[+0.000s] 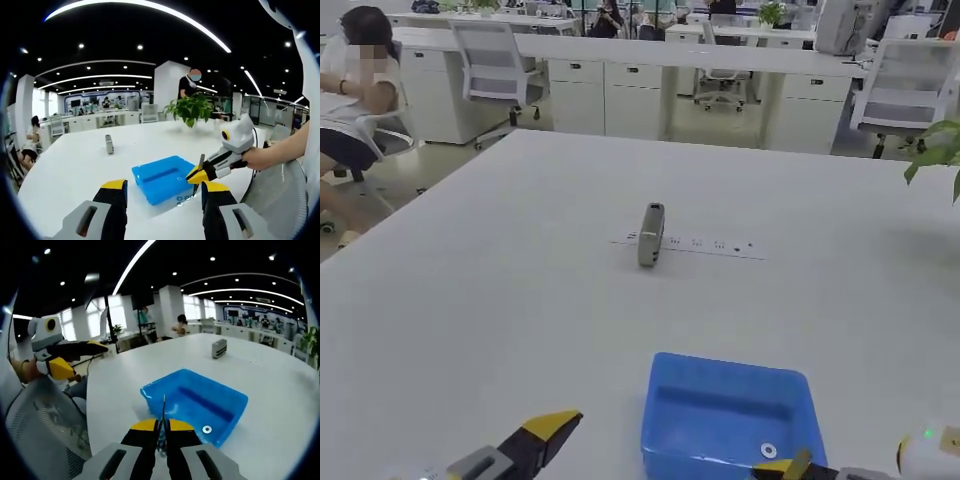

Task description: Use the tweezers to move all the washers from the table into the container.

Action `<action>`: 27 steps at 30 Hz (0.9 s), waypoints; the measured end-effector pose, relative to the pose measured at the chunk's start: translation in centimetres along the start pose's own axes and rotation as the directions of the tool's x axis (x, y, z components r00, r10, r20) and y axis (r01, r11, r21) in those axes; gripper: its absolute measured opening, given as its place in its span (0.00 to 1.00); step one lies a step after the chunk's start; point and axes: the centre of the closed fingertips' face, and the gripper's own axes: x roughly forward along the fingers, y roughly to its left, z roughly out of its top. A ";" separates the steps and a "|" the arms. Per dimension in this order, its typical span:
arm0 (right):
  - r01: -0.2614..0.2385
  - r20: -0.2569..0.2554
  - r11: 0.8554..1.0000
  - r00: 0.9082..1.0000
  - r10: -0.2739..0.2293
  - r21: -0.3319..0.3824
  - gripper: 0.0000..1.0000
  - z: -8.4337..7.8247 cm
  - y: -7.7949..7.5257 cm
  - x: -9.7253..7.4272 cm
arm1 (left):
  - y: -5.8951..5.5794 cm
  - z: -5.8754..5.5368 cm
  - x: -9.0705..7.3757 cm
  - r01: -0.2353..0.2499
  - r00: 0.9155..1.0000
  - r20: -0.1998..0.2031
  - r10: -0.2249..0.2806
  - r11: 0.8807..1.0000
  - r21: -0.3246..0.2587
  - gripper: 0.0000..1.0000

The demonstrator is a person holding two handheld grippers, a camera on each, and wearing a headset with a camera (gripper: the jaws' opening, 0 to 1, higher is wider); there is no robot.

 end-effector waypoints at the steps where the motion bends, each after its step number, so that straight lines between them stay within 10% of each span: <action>1: -0.001 -0.004 1.000 1.000 0.001 -0.005 0.03 0.0 0.0 0.0 | 0.0 -0.1 0.0 0.003 1.000 -0.003 -0.003 1.000 -0.002 0.59; 27: -0.003 -0.032 0.996 0.999 0.000 -0.087 0.03 -0.5 0.4 0.3 | -0.1 -0.3 0.2 0.006 1.000 -0.015 -0.006 1.000 0.000 0.59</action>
